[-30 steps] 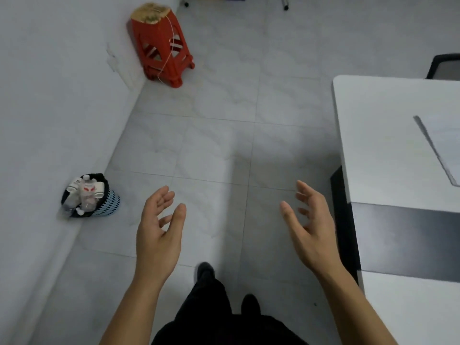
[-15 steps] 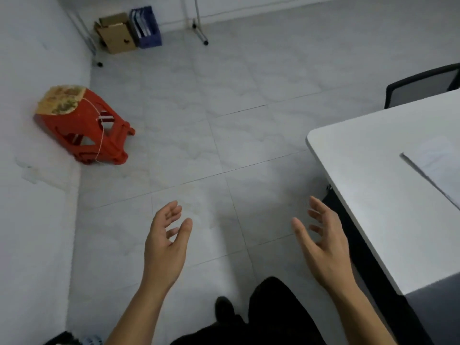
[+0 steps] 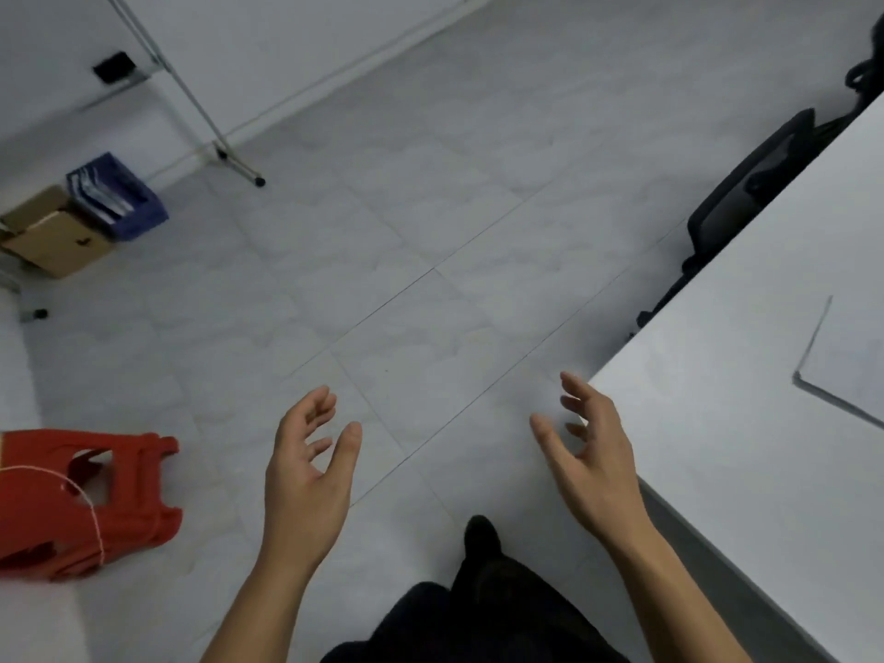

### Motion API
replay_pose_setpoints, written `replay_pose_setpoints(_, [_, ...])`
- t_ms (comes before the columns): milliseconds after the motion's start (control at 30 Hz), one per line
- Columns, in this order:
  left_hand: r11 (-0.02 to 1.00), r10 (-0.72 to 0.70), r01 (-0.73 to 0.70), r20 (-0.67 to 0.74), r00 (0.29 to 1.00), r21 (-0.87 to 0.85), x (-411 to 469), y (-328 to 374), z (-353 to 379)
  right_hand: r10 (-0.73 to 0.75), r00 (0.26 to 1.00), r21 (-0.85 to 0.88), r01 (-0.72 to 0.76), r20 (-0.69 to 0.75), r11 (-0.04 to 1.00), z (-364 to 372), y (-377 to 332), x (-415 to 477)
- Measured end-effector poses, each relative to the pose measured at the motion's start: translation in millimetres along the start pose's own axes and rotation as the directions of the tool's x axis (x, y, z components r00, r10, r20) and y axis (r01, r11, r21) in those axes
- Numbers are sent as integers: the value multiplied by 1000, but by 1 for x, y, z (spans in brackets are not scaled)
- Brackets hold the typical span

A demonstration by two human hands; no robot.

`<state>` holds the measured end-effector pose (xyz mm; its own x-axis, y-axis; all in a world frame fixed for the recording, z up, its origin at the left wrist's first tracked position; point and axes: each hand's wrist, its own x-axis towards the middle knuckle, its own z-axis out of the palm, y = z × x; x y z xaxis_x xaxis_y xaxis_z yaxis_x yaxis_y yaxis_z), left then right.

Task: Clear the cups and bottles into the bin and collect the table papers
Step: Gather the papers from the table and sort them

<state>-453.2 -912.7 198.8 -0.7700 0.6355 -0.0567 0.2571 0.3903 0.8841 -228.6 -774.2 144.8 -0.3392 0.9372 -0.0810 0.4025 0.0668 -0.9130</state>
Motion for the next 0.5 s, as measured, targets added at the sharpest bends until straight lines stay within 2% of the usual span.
replay_pose_setpoints(133, [999,-4,4,-2,1000,-32,106,21,8,-23,1000,-38,23,10,999,23,-39,96])
replay_pose_setpoints(267, [997,-51,54,59,997,-48,210,20,46,19,999,-70,-21,-36,997,43,-44,191])
replay_pose_setpoints(400, [998,-31,39,200,979,-39,332,31,99,81,988,-113,-96,-132,989,60,-47,295])
replay_pose_setpoints(500, [999,16,-2,334,942,-42,418,69,146,118,964,-103,-146,-240,984,50,-66,362])
